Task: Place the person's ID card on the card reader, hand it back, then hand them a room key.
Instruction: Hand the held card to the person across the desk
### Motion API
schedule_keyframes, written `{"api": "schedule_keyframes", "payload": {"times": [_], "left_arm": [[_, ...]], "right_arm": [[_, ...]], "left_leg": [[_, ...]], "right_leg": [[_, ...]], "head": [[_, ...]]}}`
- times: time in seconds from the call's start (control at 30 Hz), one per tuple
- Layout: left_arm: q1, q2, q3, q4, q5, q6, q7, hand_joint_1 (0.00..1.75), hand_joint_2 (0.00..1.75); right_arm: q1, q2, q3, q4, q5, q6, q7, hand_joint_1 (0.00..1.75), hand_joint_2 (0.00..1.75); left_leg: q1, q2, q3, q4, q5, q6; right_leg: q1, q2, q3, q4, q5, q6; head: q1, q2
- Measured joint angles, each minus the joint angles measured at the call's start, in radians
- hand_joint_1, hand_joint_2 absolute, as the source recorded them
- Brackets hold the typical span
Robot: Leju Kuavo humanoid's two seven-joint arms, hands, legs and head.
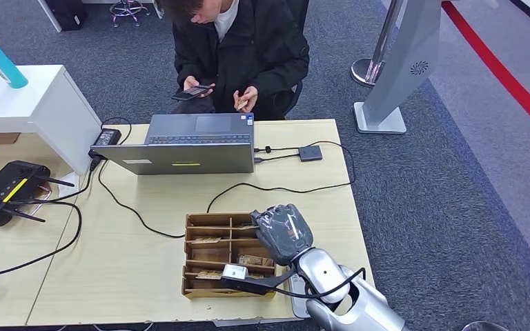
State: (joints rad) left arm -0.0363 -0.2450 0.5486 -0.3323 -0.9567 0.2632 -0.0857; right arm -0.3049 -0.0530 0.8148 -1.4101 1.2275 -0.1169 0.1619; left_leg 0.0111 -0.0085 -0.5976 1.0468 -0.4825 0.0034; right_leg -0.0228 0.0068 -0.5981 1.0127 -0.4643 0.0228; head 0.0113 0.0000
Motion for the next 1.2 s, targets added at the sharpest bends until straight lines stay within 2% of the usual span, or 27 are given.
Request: {"api": "schedule_keyframes", "payload": {"times": [0.43,0.77,1.2], "left_arm": [[0.014,0.0,0.0,-0.002,0.024,0.005,-0.01,0.0,0.0],[0.027,0.0,0.0,-0.008,0.043,0.015,-0.031,0.0,0.0],[0.032,0.0,0.0,-0.009,0.044,0.016,-0.038,0.0,0.0]], "right_arm": [[0.036,-0.003,-0.038,-0.19,0.038,-0.111,-0.038,1.75,1.75],[0.066,-0.03,-0.06,-0.357,0.049,-0.187,-0.066,1.75,1.75],[0.074,-0.052,-0.069,-0.43,0.05,-0.201,-0.07,1.75,1.75]], "left_leg": [[0.0,0.0,0.0,0.0,0.0,0.0],[0.0,0.0,0.0,0.0,0.0,0.0],[0.0,0.0,0.0,0.0,0.0,0.0]], "right_leg": [[0.0,0.0,0.0,0.0,0.0,0.0],[0.0,0.0,0.0,0.0,0.0,0.0],[0.0,0.0,0.0,0.0,0.0,0.0]], "head": [[0.0,0.0],[0.0,0.0],[0.0,0.0]]}}
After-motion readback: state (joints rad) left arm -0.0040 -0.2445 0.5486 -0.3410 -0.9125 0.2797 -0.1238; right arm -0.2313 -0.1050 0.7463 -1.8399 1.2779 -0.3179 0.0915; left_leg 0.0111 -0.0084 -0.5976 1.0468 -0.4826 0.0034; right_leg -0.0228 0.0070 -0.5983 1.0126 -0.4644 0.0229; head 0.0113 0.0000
